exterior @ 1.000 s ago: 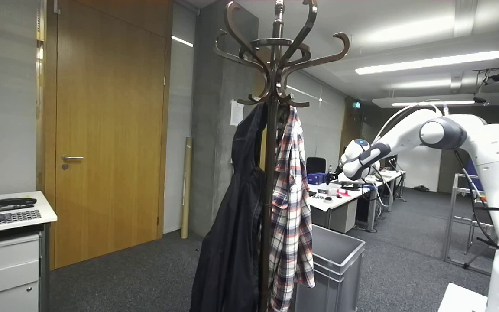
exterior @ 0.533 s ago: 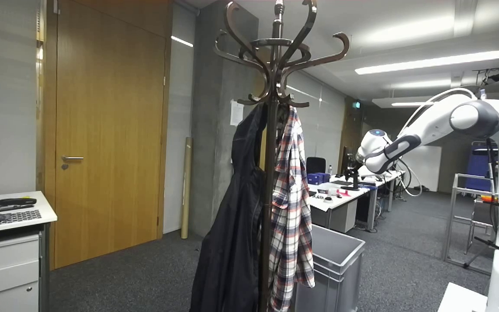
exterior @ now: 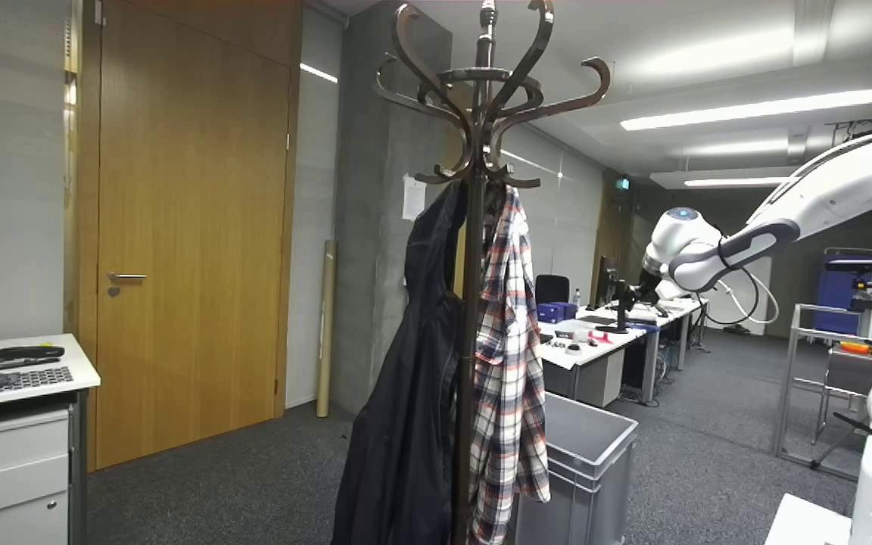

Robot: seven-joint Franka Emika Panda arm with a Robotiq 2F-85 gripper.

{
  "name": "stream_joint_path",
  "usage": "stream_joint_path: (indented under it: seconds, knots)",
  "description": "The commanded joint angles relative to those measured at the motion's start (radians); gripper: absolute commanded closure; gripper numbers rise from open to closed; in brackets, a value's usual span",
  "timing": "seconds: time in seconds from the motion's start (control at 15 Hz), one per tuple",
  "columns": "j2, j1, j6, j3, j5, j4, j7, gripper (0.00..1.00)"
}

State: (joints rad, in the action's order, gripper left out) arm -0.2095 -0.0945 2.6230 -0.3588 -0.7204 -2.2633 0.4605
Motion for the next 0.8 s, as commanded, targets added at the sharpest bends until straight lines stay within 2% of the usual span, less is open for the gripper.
stream_joint_path:
  seconds: [0.0,0.27,0.33,0.73]
  knots:
    - [-0.089,-0.099,0.014,0.096,-0.019,-0.073,-0.122,0.0]
    - [-0.114,-0.125,0.066,0.118,0.034,-0.107,-0.246,0.0]
    - [-0.072,-0.141,0.034,0.14,0.035,-0.068,-0.195,0.0]
    - [-0.065,-0.154,0.034,0.156,0.038,-0.071,-0.198,0.0]
